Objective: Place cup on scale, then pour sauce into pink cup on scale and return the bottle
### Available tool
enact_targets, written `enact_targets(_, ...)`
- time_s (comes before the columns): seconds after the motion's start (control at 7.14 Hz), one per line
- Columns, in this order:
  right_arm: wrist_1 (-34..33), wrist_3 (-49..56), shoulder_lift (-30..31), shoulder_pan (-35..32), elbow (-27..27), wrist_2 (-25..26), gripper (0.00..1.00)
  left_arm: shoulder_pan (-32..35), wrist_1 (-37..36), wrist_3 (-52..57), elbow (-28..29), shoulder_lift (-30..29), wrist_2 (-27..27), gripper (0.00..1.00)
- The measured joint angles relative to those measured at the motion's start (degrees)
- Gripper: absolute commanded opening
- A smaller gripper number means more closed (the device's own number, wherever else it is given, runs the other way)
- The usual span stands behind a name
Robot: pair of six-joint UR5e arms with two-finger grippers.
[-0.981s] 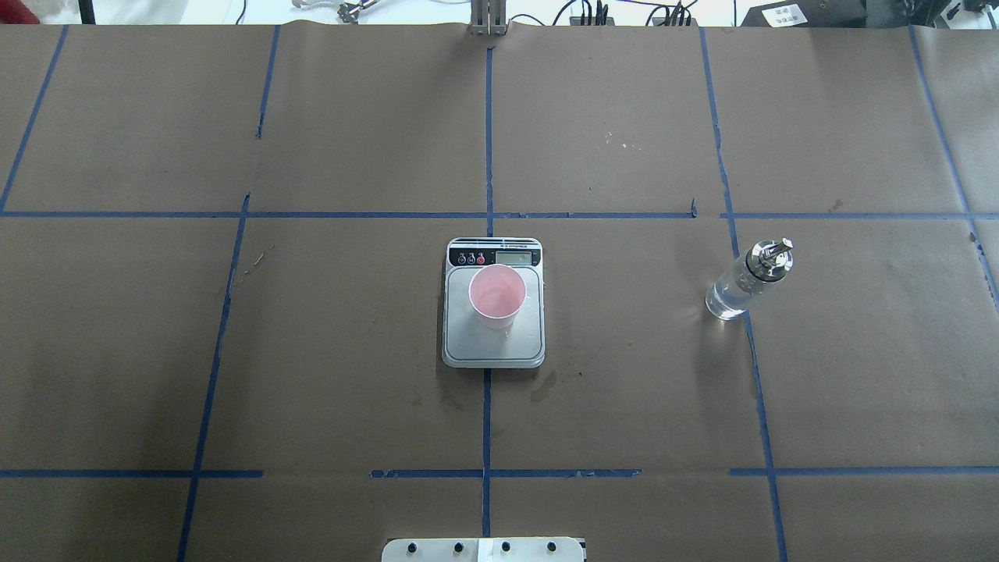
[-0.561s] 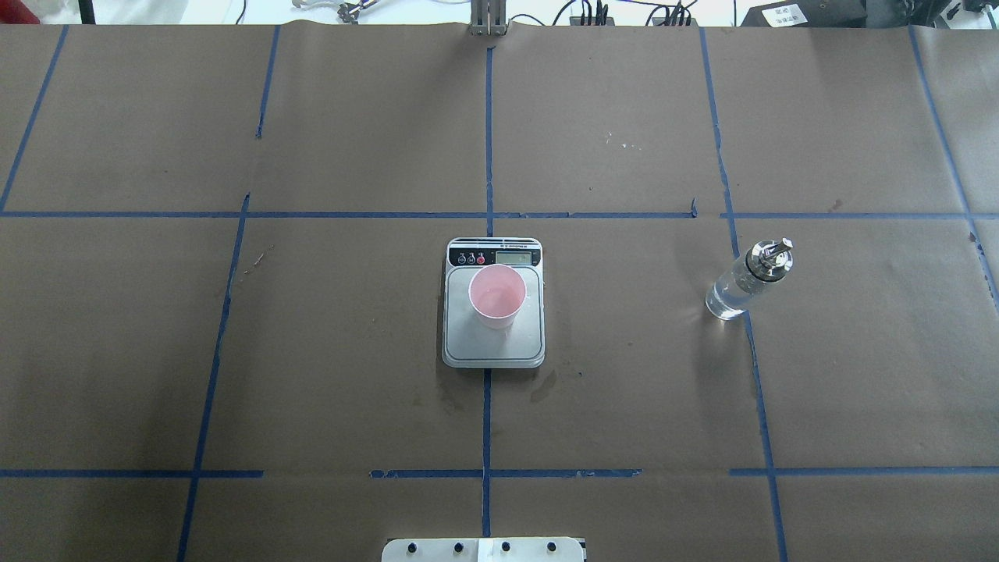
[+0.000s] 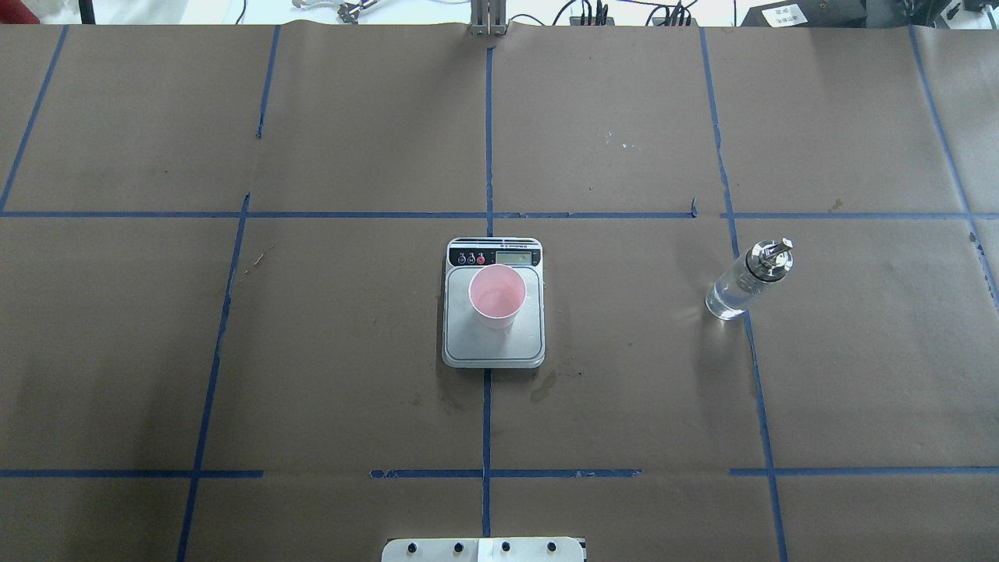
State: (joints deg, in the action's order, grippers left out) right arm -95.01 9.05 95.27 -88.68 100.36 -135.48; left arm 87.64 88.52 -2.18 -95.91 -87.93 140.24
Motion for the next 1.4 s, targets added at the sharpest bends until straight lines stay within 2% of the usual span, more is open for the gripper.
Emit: enact_targets(1.4, 0.39, 0.06, -1.07, 0.0, -0.02, -0.17, 1.0, -0.1, 0.88, -2.16, 0.36, -3.19, 0.47, 1.0)
